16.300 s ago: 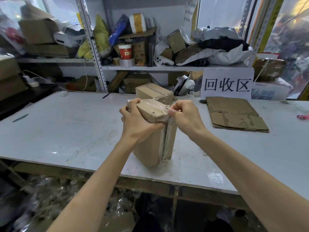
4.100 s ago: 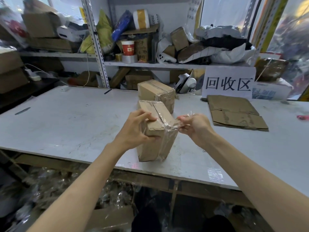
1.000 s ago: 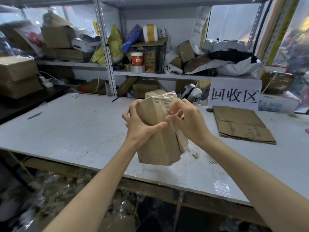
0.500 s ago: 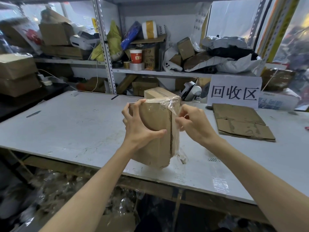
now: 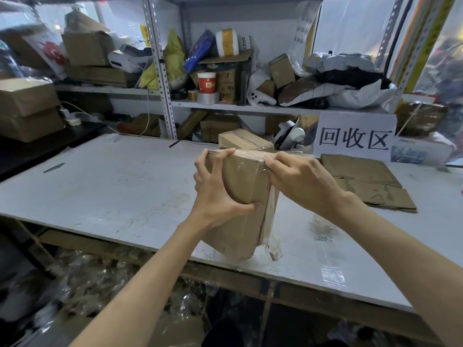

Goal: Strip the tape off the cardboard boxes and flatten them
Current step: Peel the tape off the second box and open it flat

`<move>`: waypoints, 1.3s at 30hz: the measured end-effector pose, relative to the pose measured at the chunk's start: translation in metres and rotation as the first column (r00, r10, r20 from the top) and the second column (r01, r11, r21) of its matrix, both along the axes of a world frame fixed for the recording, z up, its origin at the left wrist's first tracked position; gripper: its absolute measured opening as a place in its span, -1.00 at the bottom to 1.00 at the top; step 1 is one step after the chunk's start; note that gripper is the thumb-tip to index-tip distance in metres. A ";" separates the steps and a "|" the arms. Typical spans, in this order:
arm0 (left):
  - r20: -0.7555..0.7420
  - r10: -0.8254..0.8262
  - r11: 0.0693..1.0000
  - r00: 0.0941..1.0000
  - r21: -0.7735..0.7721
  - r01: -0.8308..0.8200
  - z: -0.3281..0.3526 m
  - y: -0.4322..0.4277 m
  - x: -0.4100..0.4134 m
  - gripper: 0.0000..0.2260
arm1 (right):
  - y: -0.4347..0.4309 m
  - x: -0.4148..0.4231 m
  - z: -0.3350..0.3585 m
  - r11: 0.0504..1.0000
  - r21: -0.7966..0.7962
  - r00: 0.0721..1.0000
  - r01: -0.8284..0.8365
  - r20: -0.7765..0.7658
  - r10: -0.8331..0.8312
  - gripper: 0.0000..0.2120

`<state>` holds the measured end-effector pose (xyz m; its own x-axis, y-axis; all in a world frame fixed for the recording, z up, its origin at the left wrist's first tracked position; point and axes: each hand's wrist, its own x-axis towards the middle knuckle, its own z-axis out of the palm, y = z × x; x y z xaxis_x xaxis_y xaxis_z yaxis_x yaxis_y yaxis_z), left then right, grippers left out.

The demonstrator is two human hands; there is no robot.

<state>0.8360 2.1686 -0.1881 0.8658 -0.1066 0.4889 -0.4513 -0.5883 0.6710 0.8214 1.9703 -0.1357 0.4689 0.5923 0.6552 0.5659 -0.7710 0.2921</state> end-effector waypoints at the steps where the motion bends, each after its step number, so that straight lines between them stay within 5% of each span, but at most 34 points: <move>1: -0.020 -0.006 1.000 1.000 0.002 0.006 0.001 -0.002 0.000 -0.04 | 0.000 0.000 0.001 0.999 -0.042 0.999 0.016 0.045 -0.014 -0.90; 4: -0.057 -0.038 0.999 0.998 -0.003 0.038 -0.002 -0.003 0.000 -0.06 | 0.004 0.000 0.002 0.999 -0.031 0.999 0.021 0.033 -0.020 -0.76; 8: -0.037 -0.083 0.994 0.996 0.065 0.086 -0.013 0.006 0.003 -0.08 | 0.009 0.001 -0.010 0.948 0.282 0.962 0.149 -0.263 -0.073 -0.81; 11: -0.039 -0.036 0.996 0.999 0.084 0.039 -0.017 0.010 0.004 -0.07 | 0.005 0.005 -0.019 0.948 0.290 0.915 0.133 -0.403 -0.005 -0.87; 16: -0.037 -0.049 0.998 0.998 0.045 0.051 -0.017 0.018 0.007 -0.06 | 0.006 -0.004 -0.007 0.962 0.274 0.911 -0.008 -0.394 0.120 -0.49; 21: -0.030 -0.054 0.994 0.998 0.093 0.057 -0.015 0.013 0.004 -0.07 | 0.008 -0.005 0.000 0.996 0.028 0.962 -0.080 -0.261 0.085 -0.85; 25: -0.079 -0.067 0.994 0.995 0.080 0.074 -0.012 0.013 0.007 -0.09 | 0.006 -0.008 -0.003 0.985 -0.172 0.993 -0.017 -0.118 -0.003 -0.73; 29: -0.084 -0.069 0.994 0.994 0.077 0.075 -0.010 0.010 0.006 -0.08 | 0.007 -0.007 -0.005 0.982 -0.189 1.000 0.024 -0.012 -0.026 -0.87; 32: -0.078 -0.090 0.992 0.993 0.081 0.096 -0.010 0.007 0.005 -0.09 | 0.013 -0.004 -0.006 1.000 -0.021 1.000 -0.006 -0.018 0.006 -0.80; 35: -0.037 -0.093 0.991 0.995 0.091 0.096 -0.011 0.009 0.002 -0.08 | 0.021 -0.003 -0.008 0.924 0.374 0.990 0.078 -0.138 -0.028 -0.79; 37: 0.008 -0.106 0.992 0.994 0.074 0.105 -0.017 0.012 -0.001 -0.08 | 0.020 -0.001 -0.009 0.727 0.661 0.957 0.188 -0.289 0.015 -0.81; 39: 0.059 -0.084 0.996 0.995 0.015 0.083 -0.024 0.015 -0.006 -0.07 | 0.018 0.003 -0.004 0.442 0.840 0.865 0.316 -0.446 0.230 -0.85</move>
<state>0.8304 2.1836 -0.2123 0.8232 -0.1836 0.5373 -0.5379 -0.5550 0.6345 0.8246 1.9880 -0.1398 0.8480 -0.1989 0.4912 0.3601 -0.4637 -0.8095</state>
